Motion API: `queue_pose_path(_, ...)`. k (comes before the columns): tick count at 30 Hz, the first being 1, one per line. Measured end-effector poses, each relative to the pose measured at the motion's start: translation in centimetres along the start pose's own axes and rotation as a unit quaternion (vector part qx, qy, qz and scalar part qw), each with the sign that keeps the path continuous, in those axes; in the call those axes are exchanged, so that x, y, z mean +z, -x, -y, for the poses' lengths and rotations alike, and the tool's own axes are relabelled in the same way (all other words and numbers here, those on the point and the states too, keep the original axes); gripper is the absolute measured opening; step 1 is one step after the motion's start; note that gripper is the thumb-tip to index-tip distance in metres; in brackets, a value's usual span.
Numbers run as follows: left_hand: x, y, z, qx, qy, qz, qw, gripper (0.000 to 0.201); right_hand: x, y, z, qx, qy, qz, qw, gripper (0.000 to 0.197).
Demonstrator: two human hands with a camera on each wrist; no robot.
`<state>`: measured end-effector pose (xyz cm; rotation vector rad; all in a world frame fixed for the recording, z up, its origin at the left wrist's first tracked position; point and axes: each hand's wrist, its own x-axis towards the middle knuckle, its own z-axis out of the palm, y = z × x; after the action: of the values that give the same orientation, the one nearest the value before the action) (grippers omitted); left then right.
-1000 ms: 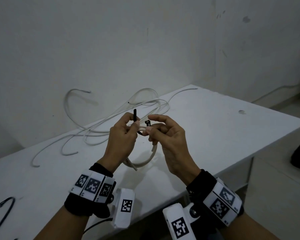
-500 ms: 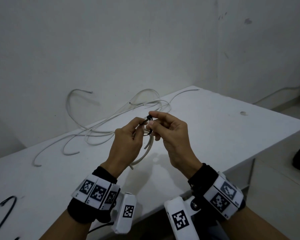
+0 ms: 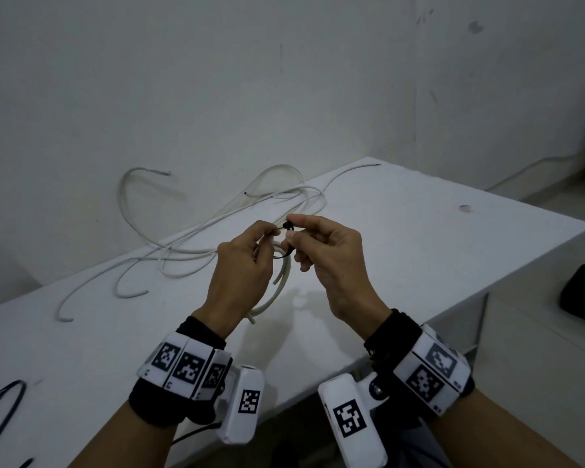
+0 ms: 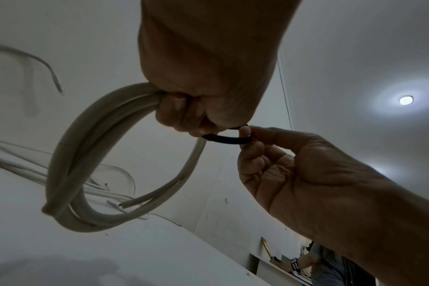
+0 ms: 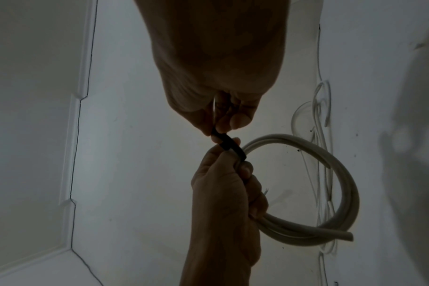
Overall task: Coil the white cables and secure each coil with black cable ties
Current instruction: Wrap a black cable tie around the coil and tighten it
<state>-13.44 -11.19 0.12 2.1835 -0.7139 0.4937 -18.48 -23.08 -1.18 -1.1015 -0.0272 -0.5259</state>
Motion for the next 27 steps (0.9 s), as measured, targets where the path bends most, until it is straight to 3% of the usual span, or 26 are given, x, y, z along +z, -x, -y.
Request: queue_pose_path(27,0.3,0.5,0.1,0.023,-0.070,0.021,0.997,0.024,-1.1,-0.2,-1.0,0.012,0.074,-0.009,0.997,0.018)
